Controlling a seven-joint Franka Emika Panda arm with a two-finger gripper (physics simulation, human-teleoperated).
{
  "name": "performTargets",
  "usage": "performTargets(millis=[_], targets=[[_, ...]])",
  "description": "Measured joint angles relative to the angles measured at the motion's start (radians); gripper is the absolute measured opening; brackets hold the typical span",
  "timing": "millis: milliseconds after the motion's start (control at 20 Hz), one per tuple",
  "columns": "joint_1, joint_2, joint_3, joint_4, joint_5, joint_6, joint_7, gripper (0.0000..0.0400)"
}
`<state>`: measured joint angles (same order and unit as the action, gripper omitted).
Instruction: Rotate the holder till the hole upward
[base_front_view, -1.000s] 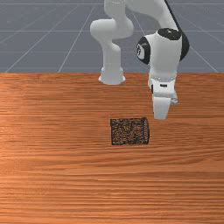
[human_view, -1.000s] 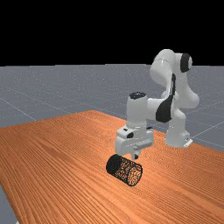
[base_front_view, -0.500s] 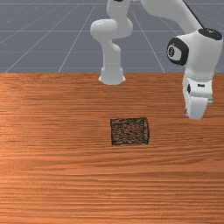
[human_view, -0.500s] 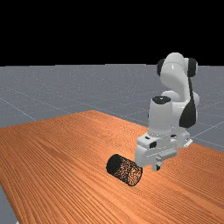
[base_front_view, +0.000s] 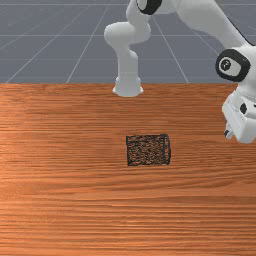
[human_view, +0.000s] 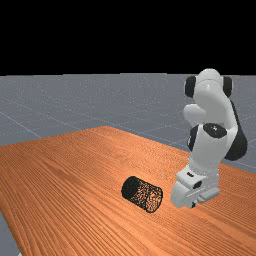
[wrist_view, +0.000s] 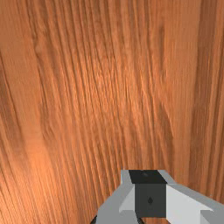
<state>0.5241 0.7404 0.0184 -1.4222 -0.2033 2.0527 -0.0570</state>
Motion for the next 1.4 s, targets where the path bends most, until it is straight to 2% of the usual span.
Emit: performTargets(millis=[250,450,550,650,750,800,850,900,1050,1200,1250,1300,1350,1400], targets=[[0.067,0.153,-0.052,0.115,-0.079,-0.058,0.067,0.0000],[0.123,0.275,-0.097,0.261,-0.133,-0.179,0.102,0.0000],[0.149,0.369,-0.120,0.375,-0.156,-0.252,0.114,0.0000],[0.166,0.540,-0.146,0.594,-0.171,-0.354,0.112,0.0000],[0.167,0.541,-0.146,0.594,-0.172,-0.354,0.112,0.0003],[0.171,0.597,-0.157,0.692,-0.175,-0.398,0.104,0.0001],[0.169,0.649,-0.167,0.783,-0.176,-0.438,0.093,0.0035],[0.169,0.648,-0.168,0.783,-0.178,-0.436,0.092,0.0018],[0.183,0.656,-0.212,0.764,-0.224,-0.484,0.088,0.0004],[0.188,0.567,-0.244,0.563,-0.272,-0.422,0.109,0.0001],[0.196,0.599,-0.280,0.606,-0.306,-0.478,0.096,0.0002],[0.178,0.521,-0.252,0.473,-0.277,-0.391,0.129,0.0001],[0.186,0.512,-0.267,0.447,-0.303,-0.380,0.121,0.0001],[0.187,0.588,-0.296,0.575,-0.320,-0.468,0.095,0.0000]])
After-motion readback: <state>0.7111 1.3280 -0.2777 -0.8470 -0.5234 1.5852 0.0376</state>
